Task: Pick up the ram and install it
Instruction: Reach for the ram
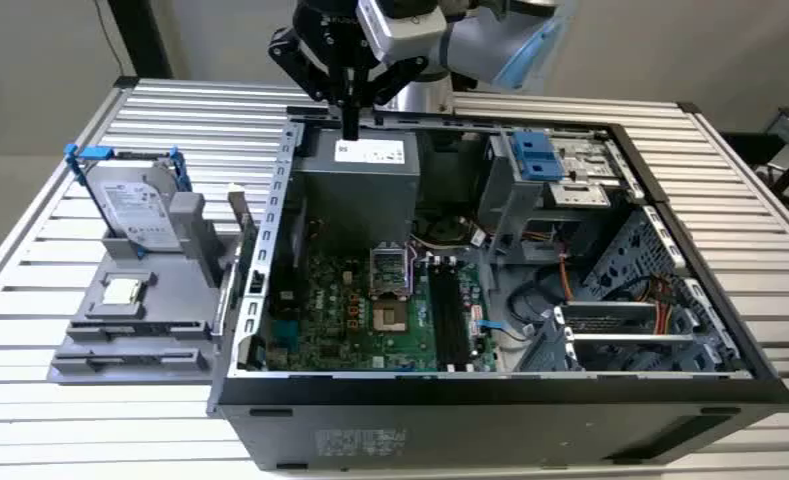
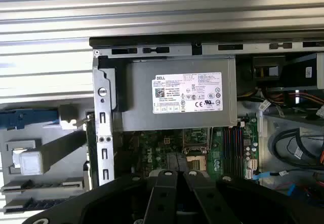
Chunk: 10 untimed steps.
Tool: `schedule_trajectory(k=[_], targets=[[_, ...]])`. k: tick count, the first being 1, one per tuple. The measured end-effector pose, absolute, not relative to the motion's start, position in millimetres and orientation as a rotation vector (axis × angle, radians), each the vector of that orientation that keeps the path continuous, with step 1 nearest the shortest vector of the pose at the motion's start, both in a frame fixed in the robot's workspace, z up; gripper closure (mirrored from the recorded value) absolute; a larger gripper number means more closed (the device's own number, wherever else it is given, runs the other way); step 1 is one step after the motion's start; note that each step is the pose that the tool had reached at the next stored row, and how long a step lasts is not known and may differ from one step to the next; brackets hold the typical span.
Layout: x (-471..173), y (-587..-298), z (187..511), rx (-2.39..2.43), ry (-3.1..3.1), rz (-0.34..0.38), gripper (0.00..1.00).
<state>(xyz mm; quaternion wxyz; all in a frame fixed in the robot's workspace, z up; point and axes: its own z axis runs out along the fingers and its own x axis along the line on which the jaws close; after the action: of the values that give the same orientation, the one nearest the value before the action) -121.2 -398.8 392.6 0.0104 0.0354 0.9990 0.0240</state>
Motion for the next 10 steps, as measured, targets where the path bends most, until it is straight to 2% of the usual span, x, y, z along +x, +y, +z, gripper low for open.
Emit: schedule_trajectory(k=[10], targets=[[-121.9,-398.8,392.6,0.11,3.118,0.075,1.0]])
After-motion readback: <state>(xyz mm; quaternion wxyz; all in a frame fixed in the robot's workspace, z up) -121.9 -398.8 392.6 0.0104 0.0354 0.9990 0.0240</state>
